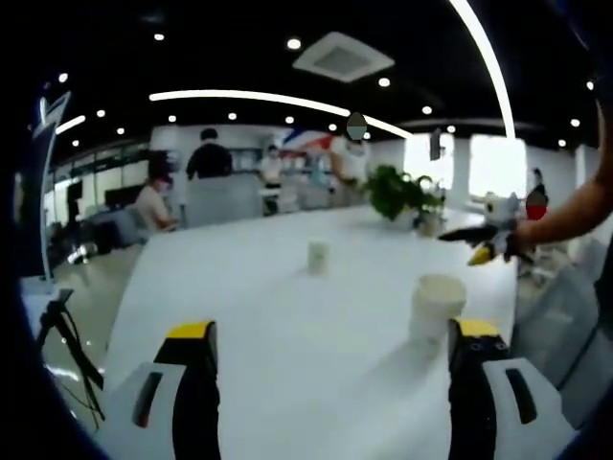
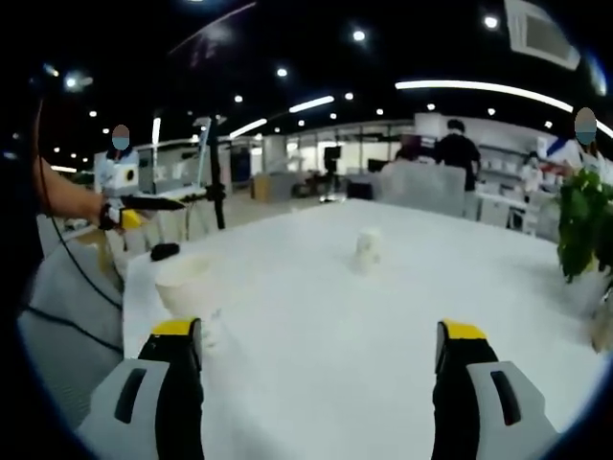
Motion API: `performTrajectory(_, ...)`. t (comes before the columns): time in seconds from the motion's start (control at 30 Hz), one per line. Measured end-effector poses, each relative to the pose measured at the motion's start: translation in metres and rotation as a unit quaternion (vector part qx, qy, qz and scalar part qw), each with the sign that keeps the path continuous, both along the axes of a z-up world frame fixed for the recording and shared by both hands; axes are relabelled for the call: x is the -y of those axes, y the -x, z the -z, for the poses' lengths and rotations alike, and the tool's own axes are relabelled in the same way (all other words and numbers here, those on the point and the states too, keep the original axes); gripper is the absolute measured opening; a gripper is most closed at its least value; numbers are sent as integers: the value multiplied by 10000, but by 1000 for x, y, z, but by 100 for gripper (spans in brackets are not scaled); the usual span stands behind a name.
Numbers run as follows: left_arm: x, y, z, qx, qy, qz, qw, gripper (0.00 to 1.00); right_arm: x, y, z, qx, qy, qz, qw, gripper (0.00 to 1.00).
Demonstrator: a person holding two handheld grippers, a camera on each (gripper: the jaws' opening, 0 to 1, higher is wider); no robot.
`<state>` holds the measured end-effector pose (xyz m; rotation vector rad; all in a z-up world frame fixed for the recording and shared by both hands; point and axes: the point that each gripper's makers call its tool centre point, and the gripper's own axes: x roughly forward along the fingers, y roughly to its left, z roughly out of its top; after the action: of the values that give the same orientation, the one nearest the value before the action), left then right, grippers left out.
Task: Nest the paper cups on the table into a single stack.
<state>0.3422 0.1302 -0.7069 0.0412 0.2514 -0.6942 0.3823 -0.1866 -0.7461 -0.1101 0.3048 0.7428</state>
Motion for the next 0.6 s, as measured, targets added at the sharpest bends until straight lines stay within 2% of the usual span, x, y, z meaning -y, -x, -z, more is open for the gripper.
performTrajectory(0.4, 3, -5, 5, -89, 57, -6, 9999, 98, -11, -43, 4, 42, 41, -95, 9999, 100)
performTrajectory(0.6, 2, -6, 6, -93, 47, -90, 9999, 98, -20, -76, 6, 96, 37, -158, 9998, 99)
